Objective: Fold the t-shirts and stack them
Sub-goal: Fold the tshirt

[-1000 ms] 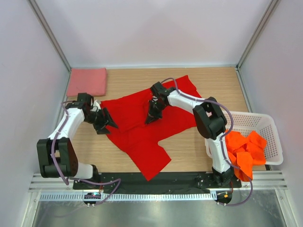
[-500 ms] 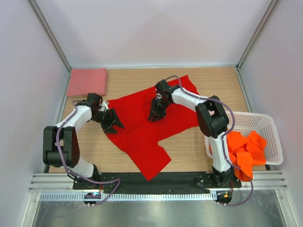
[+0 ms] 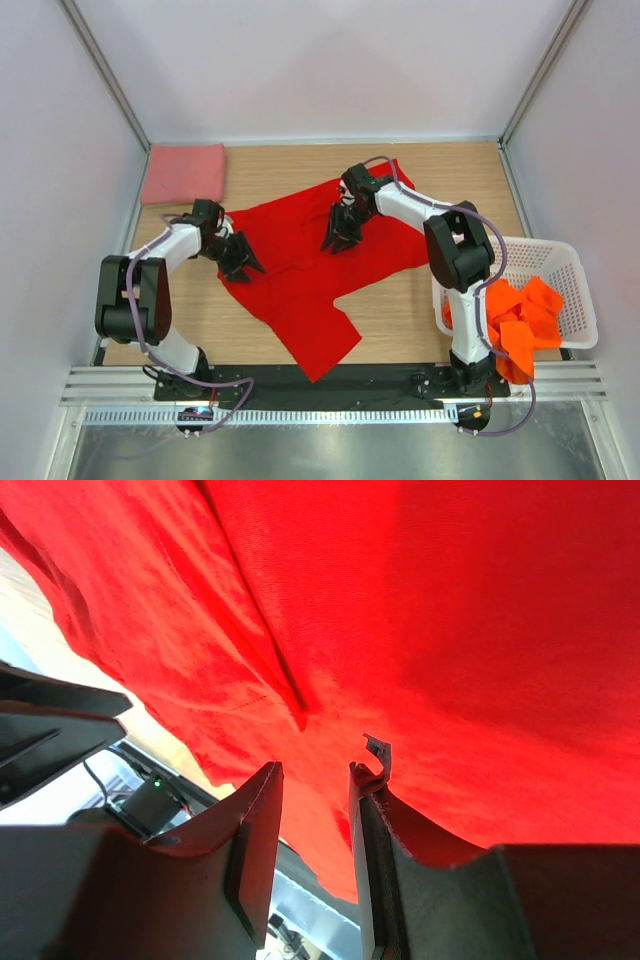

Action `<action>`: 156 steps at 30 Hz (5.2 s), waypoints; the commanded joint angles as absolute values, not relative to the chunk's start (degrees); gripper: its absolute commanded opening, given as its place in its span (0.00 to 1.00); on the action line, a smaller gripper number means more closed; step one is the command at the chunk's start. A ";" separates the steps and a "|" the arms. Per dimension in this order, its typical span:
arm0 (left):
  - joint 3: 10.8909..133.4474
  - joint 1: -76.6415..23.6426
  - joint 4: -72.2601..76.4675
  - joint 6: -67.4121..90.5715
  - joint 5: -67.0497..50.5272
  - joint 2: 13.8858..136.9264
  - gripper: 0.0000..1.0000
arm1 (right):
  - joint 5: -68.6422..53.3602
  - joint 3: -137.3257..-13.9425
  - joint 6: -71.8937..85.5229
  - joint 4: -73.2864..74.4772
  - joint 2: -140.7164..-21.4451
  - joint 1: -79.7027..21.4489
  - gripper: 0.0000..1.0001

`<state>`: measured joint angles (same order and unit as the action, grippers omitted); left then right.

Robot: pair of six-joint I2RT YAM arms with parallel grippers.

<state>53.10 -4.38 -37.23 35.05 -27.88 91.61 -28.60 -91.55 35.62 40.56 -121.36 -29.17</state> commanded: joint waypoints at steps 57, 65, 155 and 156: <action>59.94 -3.61 -40.78 39.90 -16.08 87.97 0.56 | -18.92 -95.09 26.20 47.53 -119.27 -31.72 0.41; 58.80 -1.85 -38.32 42.28 -11.08 96.58 0.42 | -7.82 -98.09 20.74 53.70 -117.86 -32.52 0.43; 64.85 8.35 -40.25 42.10 -17.49 92.10 0.30 | -33.04 -105.91 77.43 5.10 -137.20 -37.09 0.02; 65.39 8.35 -40.51 42.01 -16.88 93.33 0.29 | -33.22 -105.65 77.34 5.10 -137.28 -37.09 0.02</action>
<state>62.72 8.01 -41.71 43.03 -19.03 90.72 -31.68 -104.05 79.13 5.17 -138.04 -37.28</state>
